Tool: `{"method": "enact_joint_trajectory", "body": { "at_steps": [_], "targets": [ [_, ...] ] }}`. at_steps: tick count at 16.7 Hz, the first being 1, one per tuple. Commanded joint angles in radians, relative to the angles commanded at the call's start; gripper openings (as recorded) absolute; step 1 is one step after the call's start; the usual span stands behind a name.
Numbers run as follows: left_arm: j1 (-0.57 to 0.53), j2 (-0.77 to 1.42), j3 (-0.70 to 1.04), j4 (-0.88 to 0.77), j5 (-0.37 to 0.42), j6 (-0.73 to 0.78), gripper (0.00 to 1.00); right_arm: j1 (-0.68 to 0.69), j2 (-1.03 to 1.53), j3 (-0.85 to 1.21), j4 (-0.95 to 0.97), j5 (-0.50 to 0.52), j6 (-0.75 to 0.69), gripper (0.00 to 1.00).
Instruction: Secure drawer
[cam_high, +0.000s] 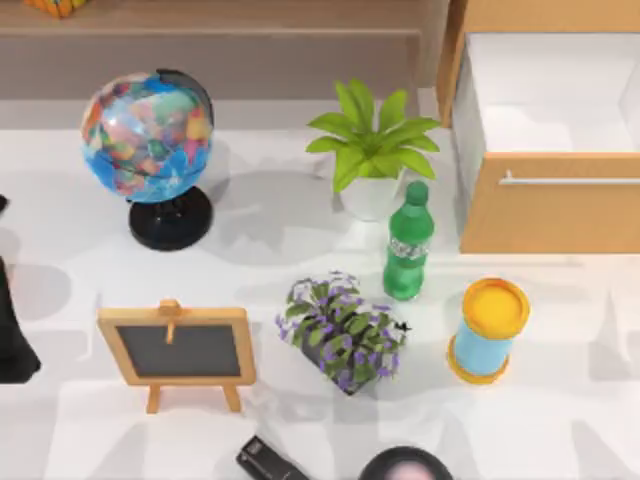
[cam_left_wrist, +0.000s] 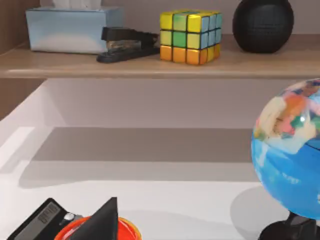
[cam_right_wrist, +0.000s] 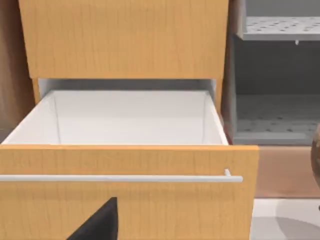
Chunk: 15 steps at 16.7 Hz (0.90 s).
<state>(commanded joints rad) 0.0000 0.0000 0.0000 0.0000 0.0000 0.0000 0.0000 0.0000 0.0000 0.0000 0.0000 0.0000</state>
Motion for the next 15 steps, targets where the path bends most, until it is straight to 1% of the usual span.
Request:
{"method": "enact_joint_trajectory", "body": {
  "at_steps": [3,6,15],
  "targets": [
    [0.000,0.000,0.000,0.000,0.000,0.000,1.00,-0.006,0.014,0.013,0.007,-0.007,0.001,1.00],
    [0.000,0.000,0.000,0.000,0.000,0.000,1.00,-0.051,0.114,0.096,0.047,-0.051,0.005,1.00],
    [0.000,0.000,0.000,0.000,0.000,0.000,1.00,-0.265,0.735,0.495,0.241,-0.259,0.011,1.00]
  ]
}}
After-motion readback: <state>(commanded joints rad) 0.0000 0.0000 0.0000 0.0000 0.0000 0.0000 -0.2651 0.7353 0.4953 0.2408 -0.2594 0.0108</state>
